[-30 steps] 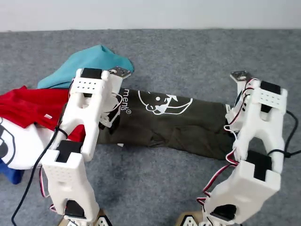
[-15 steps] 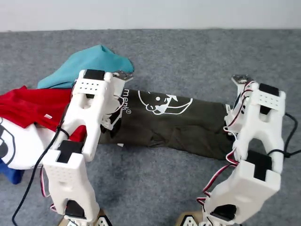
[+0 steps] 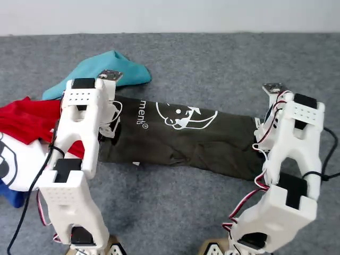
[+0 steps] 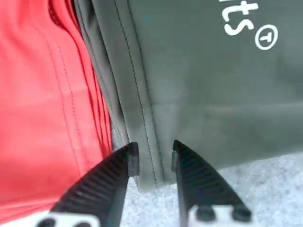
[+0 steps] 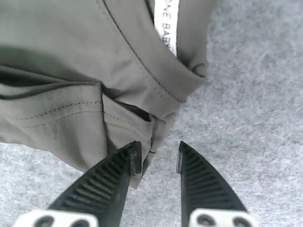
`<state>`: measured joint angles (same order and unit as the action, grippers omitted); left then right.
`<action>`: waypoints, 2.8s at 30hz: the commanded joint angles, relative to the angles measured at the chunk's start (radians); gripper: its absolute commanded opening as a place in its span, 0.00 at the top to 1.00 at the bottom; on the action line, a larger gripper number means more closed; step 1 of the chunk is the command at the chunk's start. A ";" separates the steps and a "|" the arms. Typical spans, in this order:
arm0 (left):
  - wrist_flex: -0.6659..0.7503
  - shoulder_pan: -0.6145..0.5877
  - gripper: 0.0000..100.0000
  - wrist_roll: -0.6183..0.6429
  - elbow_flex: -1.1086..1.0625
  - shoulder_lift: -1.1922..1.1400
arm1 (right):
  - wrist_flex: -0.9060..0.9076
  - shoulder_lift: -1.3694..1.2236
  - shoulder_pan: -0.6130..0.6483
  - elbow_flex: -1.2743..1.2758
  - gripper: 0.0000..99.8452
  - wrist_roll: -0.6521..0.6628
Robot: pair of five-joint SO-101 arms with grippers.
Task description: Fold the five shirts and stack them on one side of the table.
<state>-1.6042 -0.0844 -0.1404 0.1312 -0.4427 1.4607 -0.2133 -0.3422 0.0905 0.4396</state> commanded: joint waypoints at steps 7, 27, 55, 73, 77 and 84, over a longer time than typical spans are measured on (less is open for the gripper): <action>0.032 -0.032 0.87 0.043 0.117 -0.189 | 0.008 0.050 -0.010 -0.003 0.86 -0.008; -0.103 -0.077 0.87 0.048 0.367 -0.371 | -0.001 0.053 -0.008 0.060 0.86 0.034; -0.150 0.091 0.99 -0.023 0.444 -0.477 | 0.001 0.053 -0.010 0.060 0.86 0.034; -0.150 0.264 0.99 -0.028 0.321 0.046 | 0.008 0.054 -0.018 0.058 0.86 0.029; -0.150 0.391 0.99 -0.026 0.326 0.049 | 0.010 0.056 -0.022 0.057 0.86 0.032; -0.144 0.549 0.99 -0.025 0.378 0.048 | 0.010 0.148 -0.173 0.055 0.86 0.037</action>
<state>-1.7361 0.4112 -0.1542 0.4549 -0.4580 1.4607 -0.1672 -0.4480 0.1550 0.4672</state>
